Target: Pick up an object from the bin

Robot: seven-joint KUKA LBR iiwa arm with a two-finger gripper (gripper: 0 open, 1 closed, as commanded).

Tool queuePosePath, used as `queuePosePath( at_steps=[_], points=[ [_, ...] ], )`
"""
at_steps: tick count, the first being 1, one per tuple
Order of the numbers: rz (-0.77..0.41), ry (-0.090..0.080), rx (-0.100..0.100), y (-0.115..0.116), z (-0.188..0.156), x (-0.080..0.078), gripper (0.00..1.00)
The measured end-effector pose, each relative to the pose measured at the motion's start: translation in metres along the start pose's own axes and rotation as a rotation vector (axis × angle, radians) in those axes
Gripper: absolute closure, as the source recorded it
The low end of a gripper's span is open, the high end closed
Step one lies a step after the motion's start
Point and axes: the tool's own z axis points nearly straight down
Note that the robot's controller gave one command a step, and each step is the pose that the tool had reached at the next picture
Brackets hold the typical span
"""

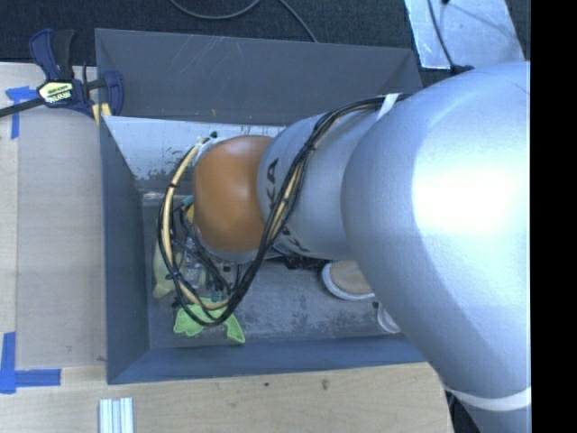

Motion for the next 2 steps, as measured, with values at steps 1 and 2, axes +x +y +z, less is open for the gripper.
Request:
queuePosePath(
  at_steps=[1, 2],
  points=[
    [0.0, 0.0, 0.0, 0.0, 0.0, 0.0, 1.0],
    [-0.008, -0.002, 0.0, 0.0003, -0.0005, 0.0004, 1.0]
  ],
)
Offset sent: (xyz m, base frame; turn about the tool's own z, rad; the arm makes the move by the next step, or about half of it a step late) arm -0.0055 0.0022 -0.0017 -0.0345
